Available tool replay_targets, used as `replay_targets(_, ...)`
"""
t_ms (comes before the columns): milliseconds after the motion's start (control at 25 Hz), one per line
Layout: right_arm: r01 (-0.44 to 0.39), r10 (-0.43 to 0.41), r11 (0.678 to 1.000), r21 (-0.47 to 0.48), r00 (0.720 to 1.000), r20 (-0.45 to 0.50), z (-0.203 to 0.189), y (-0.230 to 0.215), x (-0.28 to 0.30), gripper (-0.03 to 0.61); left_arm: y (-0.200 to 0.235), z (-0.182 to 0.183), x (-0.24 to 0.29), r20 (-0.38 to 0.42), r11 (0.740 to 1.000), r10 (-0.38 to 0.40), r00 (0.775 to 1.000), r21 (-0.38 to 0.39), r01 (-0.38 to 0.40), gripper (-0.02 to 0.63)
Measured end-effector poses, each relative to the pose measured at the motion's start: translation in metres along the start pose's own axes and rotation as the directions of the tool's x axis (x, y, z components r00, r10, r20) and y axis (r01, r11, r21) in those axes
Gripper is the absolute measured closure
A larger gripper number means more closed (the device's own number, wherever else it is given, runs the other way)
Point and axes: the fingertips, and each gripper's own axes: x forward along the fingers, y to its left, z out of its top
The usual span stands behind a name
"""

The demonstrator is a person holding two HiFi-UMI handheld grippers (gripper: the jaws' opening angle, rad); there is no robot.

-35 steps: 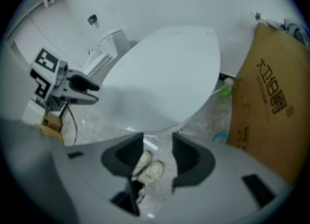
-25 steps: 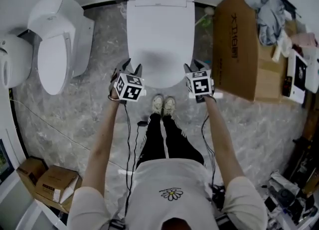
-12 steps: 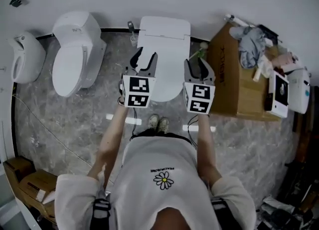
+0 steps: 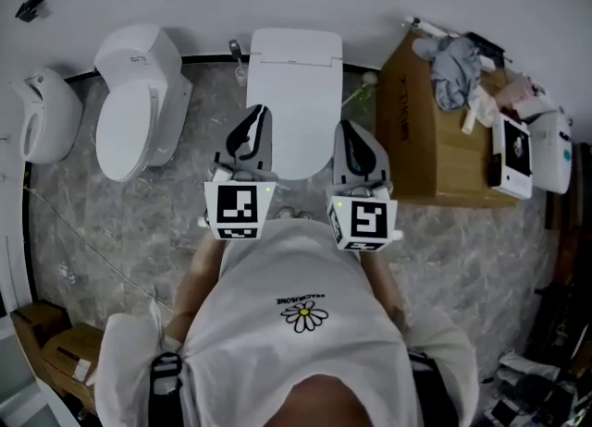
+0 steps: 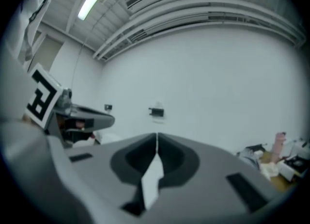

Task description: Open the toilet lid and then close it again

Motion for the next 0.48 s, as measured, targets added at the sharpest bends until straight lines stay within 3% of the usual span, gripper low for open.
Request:
replay_targets(200, 0.048, -0.047, 0.999, 0.005, 0.993, -0.105, -0.022, -0.009, -0.006, 0.548, 0.006, -0.010, -0.008, 0.009, 0.994, 0.074, 0.997, -0.083, -0.073, 0.591)
replay_targets(480, 0.039, -0.039, 0.999, -0.004, 0.994, -0.101, -0.017, -0.011, -0.005, 0.549, 0.017, -0.008, -0.007, 0.000, 0.987, 0.125, 0.992, -0.104, -0.125, 0.591)
